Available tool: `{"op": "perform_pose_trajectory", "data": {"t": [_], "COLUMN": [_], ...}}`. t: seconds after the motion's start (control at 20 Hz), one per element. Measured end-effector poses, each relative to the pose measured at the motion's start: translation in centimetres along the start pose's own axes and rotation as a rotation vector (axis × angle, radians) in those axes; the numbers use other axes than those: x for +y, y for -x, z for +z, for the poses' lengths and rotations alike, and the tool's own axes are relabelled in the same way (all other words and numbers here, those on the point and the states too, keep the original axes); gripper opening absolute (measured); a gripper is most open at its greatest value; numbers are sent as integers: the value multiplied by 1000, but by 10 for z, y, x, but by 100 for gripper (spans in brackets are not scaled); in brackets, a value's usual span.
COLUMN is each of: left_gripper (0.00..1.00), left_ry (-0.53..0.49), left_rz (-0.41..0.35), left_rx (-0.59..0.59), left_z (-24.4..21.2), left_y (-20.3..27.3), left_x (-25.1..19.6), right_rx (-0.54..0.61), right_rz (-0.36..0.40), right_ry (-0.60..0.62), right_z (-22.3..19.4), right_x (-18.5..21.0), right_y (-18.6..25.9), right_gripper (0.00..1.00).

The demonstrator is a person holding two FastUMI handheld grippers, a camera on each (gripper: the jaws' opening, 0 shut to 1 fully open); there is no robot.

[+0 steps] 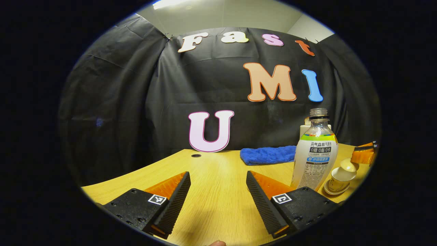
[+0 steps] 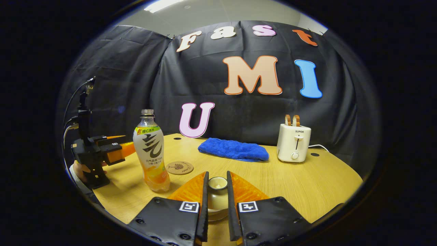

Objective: Open the teacup lid with one hand, grasp the water bottle and pour water into the teacup with the other hand; after pouring, place the water bottle on the coaster and then close the teacup lid.

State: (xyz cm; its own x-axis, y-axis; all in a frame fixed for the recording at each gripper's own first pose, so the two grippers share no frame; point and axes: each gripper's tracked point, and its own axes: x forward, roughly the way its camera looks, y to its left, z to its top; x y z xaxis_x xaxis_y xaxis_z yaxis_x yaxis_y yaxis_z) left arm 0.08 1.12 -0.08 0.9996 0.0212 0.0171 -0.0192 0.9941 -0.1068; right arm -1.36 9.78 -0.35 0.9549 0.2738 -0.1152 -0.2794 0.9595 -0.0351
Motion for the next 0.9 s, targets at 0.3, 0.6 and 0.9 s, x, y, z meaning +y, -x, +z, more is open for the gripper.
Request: {"op": "perform_pose_trajectory", "data": {"t": [0.3, 0.6, 0.9], "left_gripper": [96, 96, 96], "left_ry": [0, 6, 36], "left_rz": [15, -15, -92], "left_rx": [1, 1, -2], "left_z": [0, 0, 2], "left_y": [1, 7, 31], "left_x": [2, -6, -25], "right_rx": [-27, -54, -73], "right_rz": [-36, -46, -68], "right_ry": [-35, -72, -102], "right_z": [9, 25, 34], "right_x": [-24, -42, -61], "right_y": [13, 22, 35], "right_gripper": [28, 27, 28]}}
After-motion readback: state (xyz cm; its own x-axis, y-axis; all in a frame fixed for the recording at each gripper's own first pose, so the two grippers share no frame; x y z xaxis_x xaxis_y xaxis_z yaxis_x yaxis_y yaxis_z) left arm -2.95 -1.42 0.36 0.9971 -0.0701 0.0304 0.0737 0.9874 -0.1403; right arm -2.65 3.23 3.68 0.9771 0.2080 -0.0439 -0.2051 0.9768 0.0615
